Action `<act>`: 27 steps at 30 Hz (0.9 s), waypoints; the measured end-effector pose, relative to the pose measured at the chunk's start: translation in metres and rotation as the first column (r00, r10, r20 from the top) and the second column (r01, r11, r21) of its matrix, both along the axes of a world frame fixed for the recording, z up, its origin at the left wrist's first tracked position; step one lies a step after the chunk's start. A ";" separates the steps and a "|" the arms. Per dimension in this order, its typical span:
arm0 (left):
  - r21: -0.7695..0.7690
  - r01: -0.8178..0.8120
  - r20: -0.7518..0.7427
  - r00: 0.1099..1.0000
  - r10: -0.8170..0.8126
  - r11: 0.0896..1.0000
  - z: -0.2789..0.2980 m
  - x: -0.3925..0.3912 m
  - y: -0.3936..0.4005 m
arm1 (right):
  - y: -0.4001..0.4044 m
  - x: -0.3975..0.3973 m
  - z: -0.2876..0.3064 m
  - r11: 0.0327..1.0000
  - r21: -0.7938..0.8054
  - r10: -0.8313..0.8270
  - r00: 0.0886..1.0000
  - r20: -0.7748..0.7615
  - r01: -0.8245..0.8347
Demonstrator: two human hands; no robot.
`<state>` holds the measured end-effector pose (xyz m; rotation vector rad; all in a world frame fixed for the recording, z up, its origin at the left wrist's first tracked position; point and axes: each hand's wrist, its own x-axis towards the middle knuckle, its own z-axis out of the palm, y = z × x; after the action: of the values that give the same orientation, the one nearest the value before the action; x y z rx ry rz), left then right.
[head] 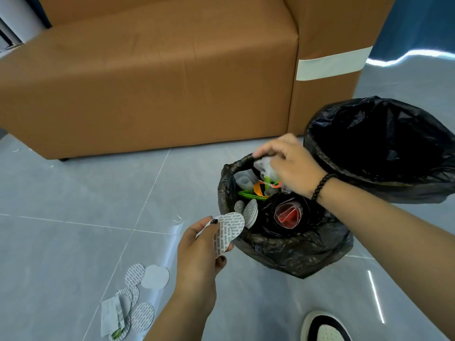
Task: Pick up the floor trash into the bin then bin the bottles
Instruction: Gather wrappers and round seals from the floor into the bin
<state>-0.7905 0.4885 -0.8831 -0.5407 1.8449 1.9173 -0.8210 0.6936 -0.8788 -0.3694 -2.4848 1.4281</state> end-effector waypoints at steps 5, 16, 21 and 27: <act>0.017 0.012 0.027 1.000 -0.012 1.000 0.001 -0.002 0.003 | 0.012 -0.002 -0.044 0.886 0.443 0.044 0.975 0.217 -0.139; 0.013 0.070 -0.025 0.997 -0.069 0.997 0.000 0.000 0.005 | 0.018 0.000 -0.003 0.803 0.508 -0.069 0.798 0.599 -0.312; 0.016 0.084 -0.022 0.996 -0.083 0.996 0.000 0.001 0.005 | 0.014 0.018 -0.004 0.654 0.756 -0.345 0.890 0.298 0.000; 0.011 0.088 -0.042 0.995 -0.088 0.996 0.000 -0.002 0.009 | 0.025 0.022 -0.016 0.693 0.627 -0.272 0.675 0.686 -0.358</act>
<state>-0.7926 0.4971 -0.8830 -0.4110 1.8486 1.8948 -0.7991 0.7185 -0.8943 -0.8378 -3.4480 0.0870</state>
